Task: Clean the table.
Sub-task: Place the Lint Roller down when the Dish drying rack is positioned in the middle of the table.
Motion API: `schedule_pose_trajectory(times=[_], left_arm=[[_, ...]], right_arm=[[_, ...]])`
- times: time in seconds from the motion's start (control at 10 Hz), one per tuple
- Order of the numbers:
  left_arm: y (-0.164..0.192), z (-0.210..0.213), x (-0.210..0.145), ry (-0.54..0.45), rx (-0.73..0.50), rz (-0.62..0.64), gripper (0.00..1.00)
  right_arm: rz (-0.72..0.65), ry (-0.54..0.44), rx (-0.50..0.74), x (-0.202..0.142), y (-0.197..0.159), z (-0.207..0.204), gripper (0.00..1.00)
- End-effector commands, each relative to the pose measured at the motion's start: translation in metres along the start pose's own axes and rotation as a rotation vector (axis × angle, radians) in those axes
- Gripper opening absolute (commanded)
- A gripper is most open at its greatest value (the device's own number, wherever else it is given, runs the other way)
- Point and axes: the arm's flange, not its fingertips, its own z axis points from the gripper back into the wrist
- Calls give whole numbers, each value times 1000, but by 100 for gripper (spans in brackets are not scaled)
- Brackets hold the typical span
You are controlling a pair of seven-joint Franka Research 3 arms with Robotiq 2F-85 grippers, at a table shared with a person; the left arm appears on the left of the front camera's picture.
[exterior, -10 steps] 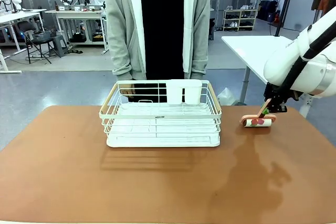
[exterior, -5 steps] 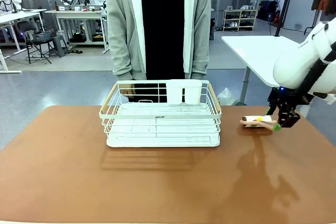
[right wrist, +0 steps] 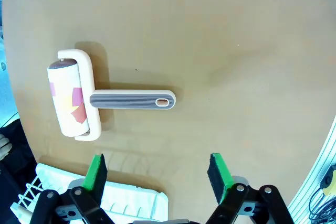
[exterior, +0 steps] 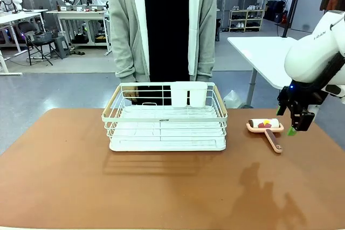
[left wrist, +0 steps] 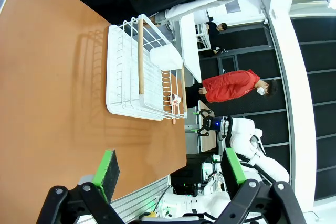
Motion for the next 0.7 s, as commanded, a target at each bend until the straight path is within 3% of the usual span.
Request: schedule_pose_trajectory(times=[0.0,0.6], left_arm=[[0,3,3,-13,-31,-22,100],[0,3,3,-13,-31,-22,100]], right_arm=[[-40,-18,4,-5,0,7,100],[-1,0,5,0,1,4,100]])
